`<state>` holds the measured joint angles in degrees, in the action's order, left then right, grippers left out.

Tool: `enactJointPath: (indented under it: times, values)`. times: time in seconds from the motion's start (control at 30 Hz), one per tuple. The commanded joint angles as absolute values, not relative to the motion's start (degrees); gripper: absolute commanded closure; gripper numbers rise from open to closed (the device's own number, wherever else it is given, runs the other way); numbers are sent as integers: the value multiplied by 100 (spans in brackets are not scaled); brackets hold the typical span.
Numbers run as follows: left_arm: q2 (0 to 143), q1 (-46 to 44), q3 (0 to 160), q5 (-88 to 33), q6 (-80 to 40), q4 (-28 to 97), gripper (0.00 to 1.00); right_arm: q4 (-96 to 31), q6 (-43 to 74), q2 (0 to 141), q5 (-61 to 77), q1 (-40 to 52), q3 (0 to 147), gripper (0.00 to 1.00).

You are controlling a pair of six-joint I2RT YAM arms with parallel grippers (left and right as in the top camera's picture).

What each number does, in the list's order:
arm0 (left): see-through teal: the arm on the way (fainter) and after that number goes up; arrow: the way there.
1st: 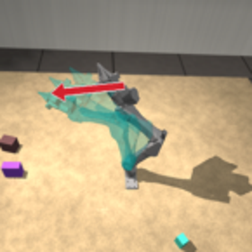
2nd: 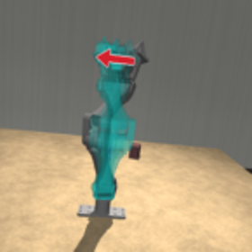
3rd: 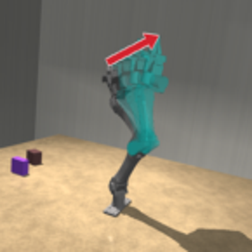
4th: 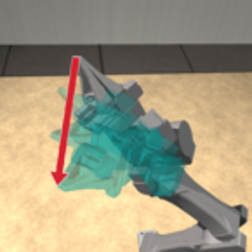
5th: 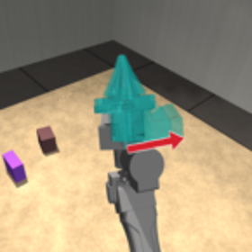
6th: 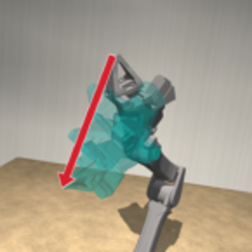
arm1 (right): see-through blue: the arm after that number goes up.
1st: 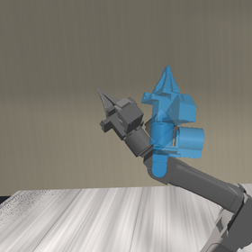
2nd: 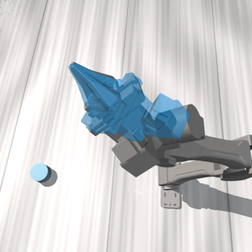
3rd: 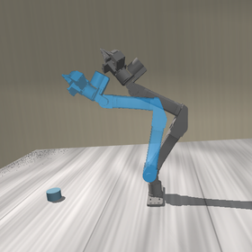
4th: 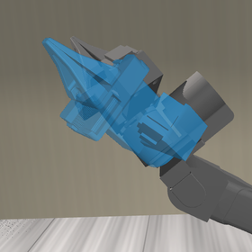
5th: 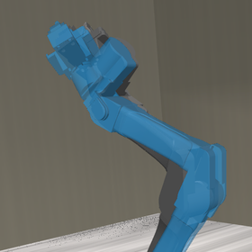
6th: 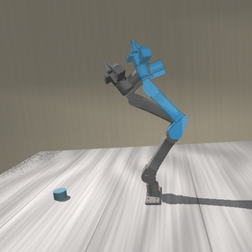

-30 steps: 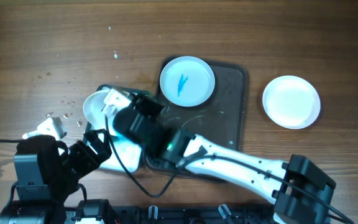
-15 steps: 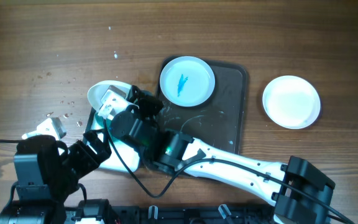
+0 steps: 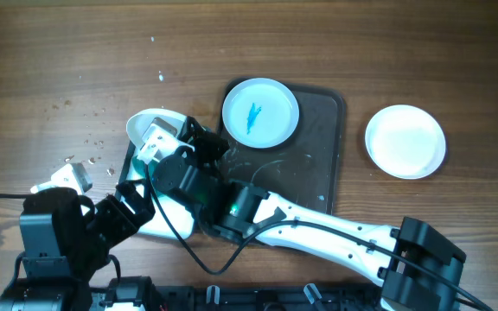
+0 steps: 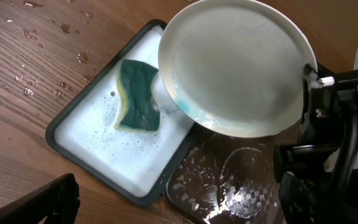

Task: Clean dirty plates on tray and stack at the side
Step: 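Carry the plate right and set it on the first cleaned plate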

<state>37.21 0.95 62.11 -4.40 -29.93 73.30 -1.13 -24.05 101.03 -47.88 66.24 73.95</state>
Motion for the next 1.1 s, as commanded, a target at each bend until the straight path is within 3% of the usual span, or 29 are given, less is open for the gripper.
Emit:
enactJointPath:
  times: [0.0, 0.1, 0.2, 0.3, 0.43, 0.7, 0.8, 1.0, 1.07]
  values:
    - [3717, 130, 6265, -574, -3050, 7295, 0, -130, -1337, 9988, -4890, 6580, 7443, 96]
    - [3717, 130, 6265, -576, -3050, 7295, 0, -856, 58, 9900, -4095, 6187, 7443, 96]
    - [3717, 130, 6265, -576, -3050, 7295, 0, -1839, 1472, 9668, -1835, 5365, 7443, 96]
    - [3717, 130, 6265, -576, -3050, 7295, 0, -2410, 2150, 9282, -423, 4545, 7443, 96]
    - [3717, 130, 6265, -576, -3050, 7295, 0, -3262, 2418, 8368, 895, 3376, 7443, 96]
    - [3717, 130, 6265, -576, -3050, 7295, 0, -5990, 2231, 7583, 908, 1546, 7168, 96]
    - [3717, 130, 6265, -576, -3050, 7295, 0, -5828, 2163, 7752, 913, 1546, 6305, 95]
    - [3717, 130, 6265, -574, -3050, 7295, 0, -3400, 2174, 8298, 1986, 1557, 4412, 96]
    - [3717, 130, 6265, -574, -3050, 7295, 0, -3006, 2180, 8453, 1678, 1557, 4281, 96]
